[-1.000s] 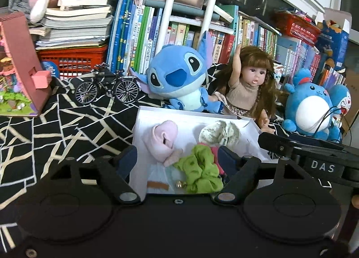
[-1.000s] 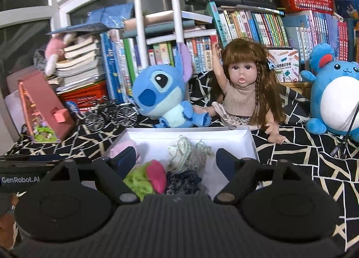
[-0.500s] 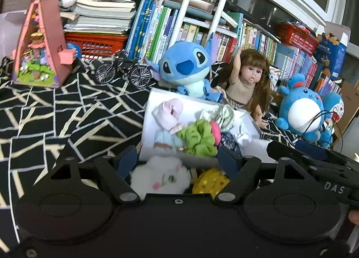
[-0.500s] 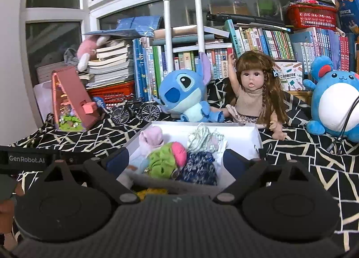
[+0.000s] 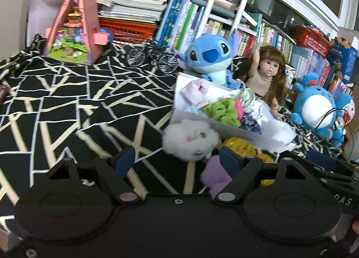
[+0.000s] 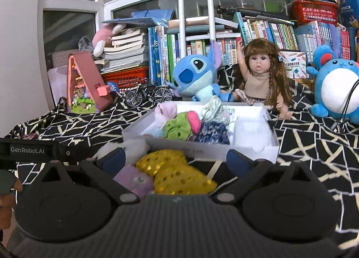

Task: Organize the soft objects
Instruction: 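Move the right tool toward the purple plush while the left tool reaches the small beige roll, then grasp the purple plush with the right tool while the left tool grasps the beige roll, then carry the purple plush and beige roll over the white box with both tools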

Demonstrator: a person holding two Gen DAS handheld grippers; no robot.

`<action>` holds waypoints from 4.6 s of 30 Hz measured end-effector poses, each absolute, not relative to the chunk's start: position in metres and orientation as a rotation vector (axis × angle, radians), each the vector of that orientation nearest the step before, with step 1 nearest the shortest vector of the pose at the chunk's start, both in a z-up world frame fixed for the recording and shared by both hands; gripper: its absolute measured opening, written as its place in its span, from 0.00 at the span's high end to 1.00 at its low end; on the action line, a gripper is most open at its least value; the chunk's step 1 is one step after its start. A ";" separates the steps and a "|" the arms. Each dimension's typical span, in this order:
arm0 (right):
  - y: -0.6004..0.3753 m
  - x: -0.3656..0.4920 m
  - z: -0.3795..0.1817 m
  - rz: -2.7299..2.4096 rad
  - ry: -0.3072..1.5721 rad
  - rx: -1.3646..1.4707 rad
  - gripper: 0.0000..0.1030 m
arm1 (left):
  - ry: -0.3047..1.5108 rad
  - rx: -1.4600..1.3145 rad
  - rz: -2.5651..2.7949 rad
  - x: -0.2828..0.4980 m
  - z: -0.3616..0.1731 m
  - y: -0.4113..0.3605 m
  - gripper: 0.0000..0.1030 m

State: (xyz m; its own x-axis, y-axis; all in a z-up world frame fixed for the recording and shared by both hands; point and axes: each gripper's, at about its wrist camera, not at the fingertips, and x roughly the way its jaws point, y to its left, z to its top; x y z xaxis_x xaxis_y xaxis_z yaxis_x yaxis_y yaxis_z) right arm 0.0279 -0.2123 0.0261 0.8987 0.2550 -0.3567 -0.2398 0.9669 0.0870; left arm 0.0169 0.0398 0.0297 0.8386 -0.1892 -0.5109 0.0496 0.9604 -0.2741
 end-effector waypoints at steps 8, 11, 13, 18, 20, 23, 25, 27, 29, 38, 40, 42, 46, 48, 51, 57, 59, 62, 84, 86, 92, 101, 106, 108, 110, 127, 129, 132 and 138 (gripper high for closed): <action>-0.193 0.015 0.005 0.291 0.385 0.017 0.02 | 0.521 -0.203 -0.076 -0.014 0.013 0.048 0.19; -0.185 0.014 -0.003 0.310 0.395 0.004 0.03 | 0.511 -0.177 -0.059 -0.025 0.007 0.049 0.19; -0.181 0.013 -0.007 0.316 0.401 -0.002 0.04 | 0.504 -0.165 -0.046 -0.032 0.003 0.049 0.20; -0.174 0.013 -0.014 0.326 0.410 -0.017 0.07 | 0.478 -0.126 -0.046 -0.048 -0.002 0.048 0.28; -0.171 0.013 -0.016 0.324 0.409 -0.025 0.07 | 0.470 -0.107 -0.045 -0.052 -0.002 0.046 0.32; -0.169 0.014 -0.019 0.322 0.409 -0.029 0.08 | 0.466 -0.095 -0.033 -0.059 -0.003 0.043 0.43; -0.168 0.014 -0.019 0.319 0.405 -0.028 0.08 | 0.469 -0.104 -0.018 -0.063 -0.004 0.043 0.49; -0.166 0.014 -0.020 0.316 0.399 -0.029 0.08 | 0.483 -0.129 -0.017 -0.066 -0.005 0.043 0.56; -0.166 0.014 -0.020 0.315 0.395 -0.027 0.08 | 0.498 -0.149 -0.020 -0.069 -0.007 0.044 0.62; -0.164 0.008 -0.017 0.330 0.381 -0.010 0.11 | 0.534 -0.145 -0.018 -0.077 -0.014 0.047 0.77; -0.163 0.007 -0.017 0.336 0.379 -0.015 0.11 | 0.541 -0.135 -0.005 -0.075 -0.016 0.048 0.78; -0.161 0.006 -0.017 0.340 0.379 -0.018 0.11 | 0.537 -0.129 0.007 -0.073 -0.017 0.050 0.78; -0.159 0.006 -0.017 0.345 0.382 -0.021 0.12 | 0.532 -0.123 0.024 -0.066 -0.018 0.055 0.78; -0.158 0.007 -0.017 0.347 0.387 -0.021 0.13 | 0.532 -0.118 0.032 -0.062 -0.018 0.058 0.78; -0.157 0.008 -0.017 0.347 0.395 -0.022 0.13 | 0.527 -0.112 0.045 -0.057 -0.018 0.061 0.77; -0.153 0.012 -0.018 0.330 0.414 -0.043 0.11 | 0.512 -0.122 0.015 -0.054 -0.017 0.061 0.62; -0.151 0.013 -0.018 0.329 0.414 -0.048 0.11 | 0.507 -0.111 0.011 -0.055 -0.017 0.059 0.60; -0.148 0.013 -0.018 0.321 0.409 -0.073 0.11 | 0.506 -0.108 -0.002 -0.055 -0.017 0.057 0.57; -0.142 0.014 -0.010 0.327 0.441 -0.131 0.28 | 0.497 -0.119 -0.038 -0.039 -0.023 0.051 0.69; -0.140 0.017 -0.012 0.314 0.451 -0.136 0.28 | 0.494 -0.112 -0.038 -0.039 -0.023 0.051 0.69; -0.139 0.025 -0.015 0.293 0.456 -0.128 0.25 | 0.486 -0.089 -0.035 -0.040 -0.025 0.048 0.69; -0.134 0.034 -0.018 0.278 0.464 -0.147 0.25 | 0.472 -0.064 -0.038 -0.041 -0.027 0.045 0.72; -0.131 0.040 -0.020 0.283 0.469 -0.156 0.23 | 0.471 -0.064 -0.038 -0.041 -0.027 0.045 0.74; -0.130 0.041 -0.022 0.285 0.473 -0.155 0.24 | 0.472 -0.067 -0.037 -0.040 -0.027 0.045 0.74; -0.131 0.043 -0.023 0.289 0.481 -0.148 0.31 | 0.471 -0.066 -0.036 -0.040 -0.027 0.046 0.74; -0.139 0.034 -0.001 0.327 0.447 -0.061 0.48 | 0.466 -0.108 -0.030 -0.027 -0.009 0.054 0.74; -0.140 0.033 0.003 0.328 0.437 -0.060 0.48 | 0.466 -0.103 -0.032 -0.024 -0.005 0.053 0.74; -0.142 0.033 0.008 0.328 0.424 -0.056 0.48 | 0.468 -0.099 -0.042 -0.019 0.001 0.052 0.74; -0.150 0.035 0.020 0.316 0.398 -0.052 0.48 | 0.483 -0.116 -0.081 -0.002 0.015 0.049 0.74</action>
State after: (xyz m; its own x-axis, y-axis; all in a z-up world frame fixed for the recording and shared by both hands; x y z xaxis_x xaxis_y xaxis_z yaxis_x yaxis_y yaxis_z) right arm 0.0351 -0.1504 0.0195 0.8735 0.2927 -0.3890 -0.3129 0.9497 0.0120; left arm -0.0022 0.0490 0.0154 0.8825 -0.1056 -0.4583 0.0506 0.9901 -0.1308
